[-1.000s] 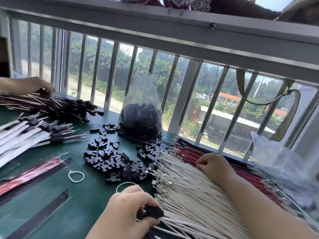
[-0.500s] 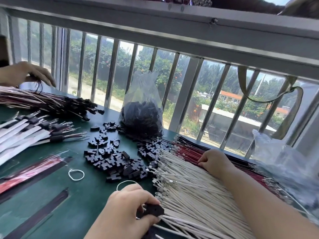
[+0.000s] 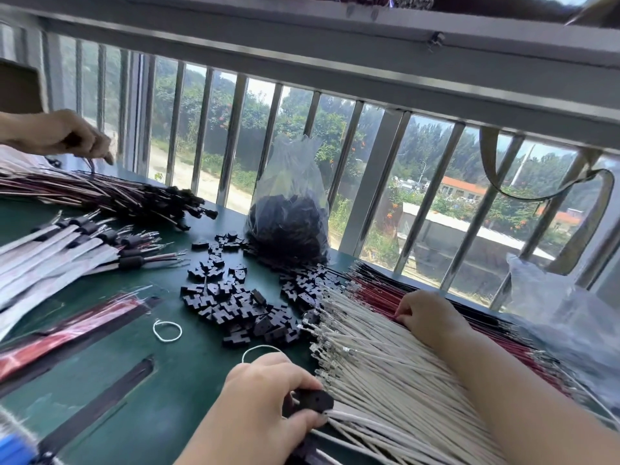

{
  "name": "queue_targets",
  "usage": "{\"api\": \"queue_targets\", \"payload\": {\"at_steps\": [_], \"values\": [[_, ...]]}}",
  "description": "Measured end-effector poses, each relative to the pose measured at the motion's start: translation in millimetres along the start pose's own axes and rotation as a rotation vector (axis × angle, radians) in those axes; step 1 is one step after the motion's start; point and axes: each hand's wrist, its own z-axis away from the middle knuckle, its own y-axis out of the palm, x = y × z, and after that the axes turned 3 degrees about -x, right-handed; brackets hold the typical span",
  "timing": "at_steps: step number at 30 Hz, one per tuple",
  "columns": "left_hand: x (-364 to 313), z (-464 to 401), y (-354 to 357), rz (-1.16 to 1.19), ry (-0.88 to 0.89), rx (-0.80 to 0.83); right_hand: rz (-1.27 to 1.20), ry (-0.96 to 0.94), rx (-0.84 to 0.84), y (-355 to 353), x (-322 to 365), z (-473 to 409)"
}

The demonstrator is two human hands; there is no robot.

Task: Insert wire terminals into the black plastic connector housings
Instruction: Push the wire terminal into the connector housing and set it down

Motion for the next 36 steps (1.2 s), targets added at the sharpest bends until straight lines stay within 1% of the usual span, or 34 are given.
{"api": "queue_targets", "payload": {"at_steps": [4, 6, 9, 12, 14, 16, 19, 22, 24, 27, 29, 36], "values": [[-1.1, -0.1, -0.5, 0.003, -0.006, 0.003, 0.124, -0.028, -0.001, 1.1, 2.6, 0.5], [-1.1, 0.0, -1.0, 0.0, -0.015, 0.011, 0.124, -0.029, -0.05, 3.7, 0.5, 1.8], [-1.0, 0.5, -1.3, -0.057, -0.019, 0.013, 0.001, -0.029, -0.235, 2.1, 0.0, 8.6], [-3.9, 0.2, -1.7, -0.151, -0.021, -0.028, -0.134, -0.092, -0.44, -15.5, 5.9, 17.5], [-6.8, -0.5, -2.3, -0.173, -0.014, -0.056, -0.271, -0.078, -0.484, -37.9, 17.3, 28.3], [-8.3, 0.4, -2.4, -0.17, -0.001, -0.071, -0.416, -0.108, -0.407, -60.4, 30.1, 46.8], [-7.1, 2.4, -2.2, -0.112, 0.043, -0.126, -0.412, -0.222, -0.257, -80.1, 55.5, 93.4], [-5.3, 3.6, -3.3, -0.002, 0.062, -0.156, -0.404, -0.317, -0.106, -70.6, 73.6, 139.8], [-6.7, 3.6, -3.8, 0.061, 0.07, -0.127, -0.457, -0.32, -0.026, -57.7, 79.1, 156.8], [-10.4, 4.0, -3.5, 0.055, 0.121, -0.068, -0.543, -0.271, -0.013, -49.1, 81.7, 162.2], [-11.8, 4.6, -4.2, 0.041, 0.117, -0.052, -0.576, -0.239, -0.022, -49.7, 82.0, 161.2], [-13.2, 5.3, -6.6, 0.024, 0.076, -0.013, -0.624, -0.261, -0.019, -51.7, 81.5, 165.9]]}}
